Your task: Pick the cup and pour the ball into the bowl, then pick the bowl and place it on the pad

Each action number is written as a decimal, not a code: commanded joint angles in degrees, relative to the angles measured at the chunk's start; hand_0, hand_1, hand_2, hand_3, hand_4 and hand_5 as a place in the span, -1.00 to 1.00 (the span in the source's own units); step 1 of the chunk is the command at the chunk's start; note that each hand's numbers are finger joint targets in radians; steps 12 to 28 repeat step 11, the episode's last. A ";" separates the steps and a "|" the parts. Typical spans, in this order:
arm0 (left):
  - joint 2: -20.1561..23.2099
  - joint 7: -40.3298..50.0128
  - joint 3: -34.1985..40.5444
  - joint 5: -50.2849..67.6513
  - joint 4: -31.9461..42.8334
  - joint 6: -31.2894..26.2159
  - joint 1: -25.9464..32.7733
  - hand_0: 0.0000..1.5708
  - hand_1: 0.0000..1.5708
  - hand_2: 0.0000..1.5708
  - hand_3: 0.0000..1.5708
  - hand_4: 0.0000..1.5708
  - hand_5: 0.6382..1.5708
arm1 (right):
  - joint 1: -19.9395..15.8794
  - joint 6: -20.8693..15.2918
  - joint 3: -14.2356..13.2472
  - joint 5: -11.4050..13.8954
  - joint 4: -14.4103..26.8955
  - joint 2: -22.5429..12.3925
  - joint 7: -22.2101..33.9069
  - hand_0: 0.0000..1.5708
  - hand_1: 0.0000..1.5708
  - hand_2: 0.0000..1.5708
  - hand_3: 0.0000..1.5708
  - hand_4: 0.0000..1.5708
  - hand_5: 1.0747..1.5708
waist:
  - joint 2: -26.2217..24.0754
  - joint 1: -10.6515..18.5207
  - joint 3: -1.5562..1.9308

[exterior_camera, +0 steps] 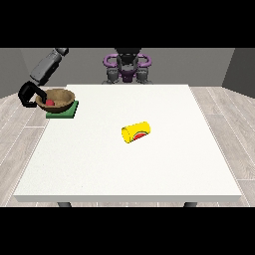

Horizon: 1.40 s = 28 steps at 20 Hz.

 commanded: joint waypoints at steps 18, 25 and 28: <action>0.78 -0.30 -0.41 0.09 2.16 -0.27 1.53 -1.00 -1.00 -1.00 -1.00 -1.00 0.88 | -6.26 3.24 -1.20 -2.32 -0.72 -4.87 7.00 -0.83 -0.83 -0.64 -0.52 -1.00 0.58 | -2.95 -1.75 -0.12; 0.78 -0.30 -0.41 0.09 2.16 -0.27 1.53 -1.00 -1.00 -1.00 -1.00 -1.00 0.88 | -6.26 3.24 -1.20 -2.32 -0.72 -4.87 7.00 -0.83 -0.83 -0.64 -0.52 -1.00 0.58 | -2.95 -1.75 -0.12; 0.78 -0.30 -0.41 0.09 2.16 -0.27 1.53 -1.00 -1.00 -1.00 -1.00 -1.00 0.88 | -6.26 3.24 -1.20 -2.32 -0.72 -4.87 7.00 -0.83 -0.83 -0.64 -0.52 -1.00 0.58 | -2.95 -1.75 -0.12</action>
